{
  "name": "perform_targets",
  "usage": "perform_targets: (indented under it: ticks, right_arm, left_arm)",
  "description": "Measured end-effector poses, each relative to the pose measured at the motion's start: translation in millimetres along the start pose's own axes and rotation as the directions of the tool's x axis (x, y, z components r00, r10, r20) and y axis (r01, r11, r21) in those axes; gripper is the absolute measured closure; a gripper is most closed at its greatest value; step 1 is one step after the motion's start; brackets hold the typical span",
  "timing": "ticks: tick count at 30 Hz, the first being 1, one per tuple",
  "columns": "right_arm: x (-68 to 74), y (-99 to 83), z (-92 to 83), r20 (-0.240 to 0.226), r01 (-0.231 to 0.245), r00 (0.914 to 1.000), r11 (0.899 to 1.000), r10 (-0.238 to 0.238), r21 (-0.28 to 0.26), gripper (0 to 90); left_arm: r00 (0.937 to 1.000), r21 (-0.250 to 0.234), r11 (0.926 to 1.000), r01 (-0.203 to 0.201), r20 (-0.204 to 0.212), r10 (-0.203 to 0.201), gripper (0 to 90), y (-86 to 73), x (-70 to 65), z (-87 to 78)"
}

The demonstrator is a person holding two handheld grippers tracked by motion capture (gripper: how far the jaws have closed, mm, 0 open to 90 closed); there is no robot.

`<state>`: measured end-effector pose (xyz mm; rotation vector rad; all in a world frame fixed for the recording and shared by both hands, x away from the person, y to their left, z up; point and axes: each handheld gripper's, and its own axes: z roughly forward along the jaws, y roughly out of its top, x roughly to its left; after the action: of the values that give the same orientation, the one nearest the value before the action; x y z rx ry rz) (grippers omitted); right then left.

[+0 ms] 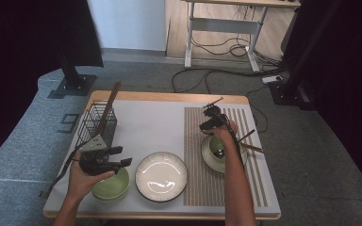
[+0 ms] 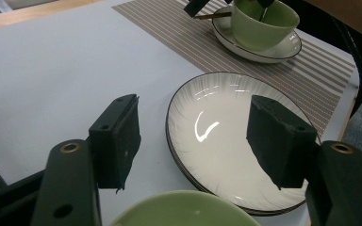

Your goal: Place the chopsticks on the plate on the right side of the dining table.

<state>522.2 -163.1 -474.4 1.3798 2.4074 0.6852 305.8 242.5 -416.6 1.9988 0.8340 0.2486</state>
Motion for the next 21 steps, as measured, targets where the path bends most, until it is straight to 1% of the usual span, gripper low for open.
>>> perform_targets:
  ticks: [11, 15, 21]
  right_arm:
    - [-5.5, -1.5, -3.8, -0.006, -0.024, 0.9997, 1.0, 0.024, 0.0, 46.3]
    - [-5.5, -1.6, -4.5, -0.014, -0.015, 0.9998, 1.0, 0.015, 0.004, 46.3]
    - [-1.7, -1.0, -0.9, -0.02, 0.006, 0.9998, 1.0, -0.006, 0.014, 45.8]
  left_arm:
    - [1.0, 0.001, 1.0, -0.001, -0.002, 0.001, 35.2, 0.1, 0.3, 0.6]
    - [1.0, 0.001, 1.0, -0.001, -0.001, 0.001, 35.2, 0.1, 0.3, 1.0]
    - [1.0, -0.002, 1.0, 0.0, -0.002, 0.0, 35.2, 0.3, 0.6, 0.4]
